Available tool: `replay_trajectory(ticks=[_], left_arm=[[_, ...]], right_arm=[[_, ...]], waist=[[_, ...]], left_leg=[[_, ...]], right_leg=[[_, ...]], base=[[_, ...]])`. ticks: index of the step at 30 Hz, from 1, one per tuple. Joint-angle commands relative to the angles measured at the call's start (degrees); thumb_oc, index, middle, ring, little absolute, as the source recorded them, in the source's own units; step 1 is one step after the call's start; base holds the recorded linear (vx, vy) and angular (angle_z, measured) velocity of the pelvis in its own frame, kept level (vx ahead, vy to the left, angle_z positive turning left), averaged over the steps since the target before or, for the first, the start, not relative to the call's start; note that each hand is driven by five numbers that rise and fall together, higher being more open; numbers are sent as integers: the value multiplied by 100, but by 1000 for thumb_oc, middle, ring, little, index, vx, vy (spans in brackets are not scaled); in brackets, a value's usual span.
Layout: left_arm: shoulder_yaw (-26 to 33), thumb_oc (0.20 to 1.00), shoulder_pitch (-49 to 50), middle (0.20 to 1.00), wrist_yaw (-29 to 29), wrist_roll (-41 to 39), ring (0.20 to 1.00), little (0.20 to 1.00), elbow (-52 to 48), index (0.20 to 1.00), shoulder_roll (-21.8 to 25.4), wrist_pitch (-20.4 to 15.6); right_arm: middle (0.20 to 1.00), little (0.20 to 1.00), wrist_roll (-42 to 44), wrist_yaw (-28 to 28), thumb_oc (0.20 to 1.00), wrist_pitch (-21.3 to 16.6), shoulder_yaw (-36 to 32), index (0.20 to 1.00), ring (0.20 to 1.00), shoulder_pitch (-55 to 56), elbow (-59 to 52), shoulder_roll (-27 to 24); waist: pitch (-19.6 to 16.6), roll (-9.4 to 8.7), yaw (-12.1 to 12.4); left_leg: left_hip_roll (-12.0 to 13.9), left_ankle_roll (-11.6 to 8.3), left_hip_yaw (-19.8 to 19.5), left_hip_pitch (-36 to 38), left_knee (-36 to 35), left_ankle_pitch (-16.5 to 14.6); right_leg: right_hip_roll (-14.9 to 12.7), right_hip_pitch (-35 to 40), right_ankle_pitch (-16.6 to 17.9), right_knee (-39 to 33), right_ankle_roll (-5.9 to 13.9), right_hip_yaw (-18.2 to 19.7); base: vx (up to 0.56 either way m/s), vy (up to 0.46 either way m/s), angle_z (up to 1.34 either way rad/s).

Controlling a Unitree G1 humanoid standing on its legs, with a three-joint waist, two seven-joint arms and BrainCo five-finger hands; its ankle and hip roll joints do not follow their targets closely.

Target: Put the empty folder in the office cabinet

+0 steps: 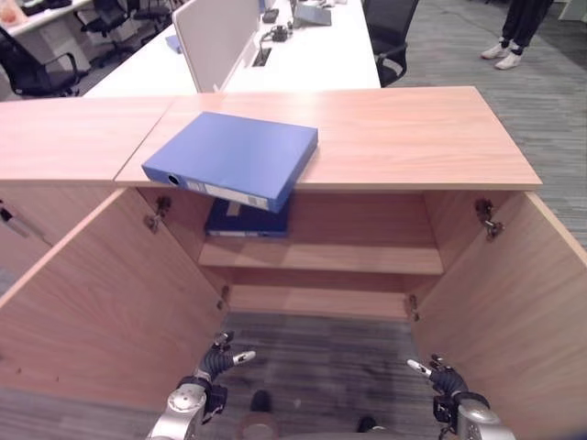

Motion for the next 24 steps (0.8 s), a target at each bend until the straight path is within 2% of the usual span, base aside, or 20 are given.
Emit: replay_trajectory(ticks=[1,5,7,10,11,13,15,17,20,24], left_arm=[[31,1000,-208,1000,26,159,1000,1000,-276,1000,238,-276],[68,1000,-250,1000,45,178,1000,1000,-256,1000,287,-274],[79,1000,-285,1000,26,176,1000,1000,-241,1000,313,-262],[134,1000,-328,1000,45,200,1000,1000,-264,1000,369,-251],[136,1000,-332,1000,45,200,1000,1000,-262,1000,368,-253],[206,1000,-365,1000,94,310,1000,1000,-97,1000,423,-232],[201,1000,-373,1000,93,312,1000,1000,-212,1000,463,-266],[258,1000,-395,1000,185,487,1000,1000,-495,1000,537,-342],[453,1000,-364,1000,505,956,1000,1000,-995,1000,690,-375],[663,1000,-247,1000,786,1307,1000,1000,-1352,1000,713,-344]], right_arm=[[1000,1000,5,67,1000,-180,13,1000,1000,-505,-25,28],[1000,1000,-92,88,1000,-164,74,1000,1000,-576,-90,71],[1000,1000,-106,96,1000,-172,64,1000,1000,-584,-147,117],[1000,1000,-133,102,1000,-183,125,1000,1000,-701,-212,161],[1000,1000,-133,102,1000,-183,125,1000,1000,-707,-210,161],[1000,1000,-210,172,1000,-149,230,1000,1000,-758,-165,144],[1000,1000,-218,138,1000,-150,180,1000,1000,-784,-174,152],[1000,1000,-243,128,1000,-194,147,1000,1000,-690,-222,130],[1000,1000,-284,88,1000,-205,61,1000,1000,-573,-253,120],[1000,1000,-258,37,1000,-221,-24,1000,1000,-473,-328,172]], waist=[[41,-162,68],[45,-202,110],[74,-206,122],[249,-125,86],[241,-133,104],[269,-167,99],[266,-149,57],[223,-179,5],[117,-239,58],[51,-287,75]], left_leg=[[-81,-136,67,107,190,-662],[-258,16,95,95,248,-784],[-332,131,146,98,246,-844],[-318,284,265,198,196,-870],[-327,287,284,186,198,-871],[-375,263,376,299,120,-944],[-357,255,345,285,133,-933],[-393,247,311,291,146,-928],[-396,203,292,301,119,-939],[-378,156,262,350,97,-953]], right_leg=[[-209,-98,-370,311,234,237],[-407,-204,-345,494,360,338],[-538,-451,-393,986,405,445],[-605,-1101,-190,2077,579,565],[-615,-1146,-203,2118,583,594],[-634,-1239,-113,1690,526,407],[-609,-1233,-63,1547,547,427],[-465,-1082,-45,999,478,577],[-459,-818,77,554,464,497],[-431,-593,50,354,455,415]], base=[[44,154,10],[34,155,6],[-4,156,-12],[-50,125,-19],[38,73,-44],[90,9,-32],[54,-18,-15],[113,-35,23],[92,-61,11],[60,-47,10]])
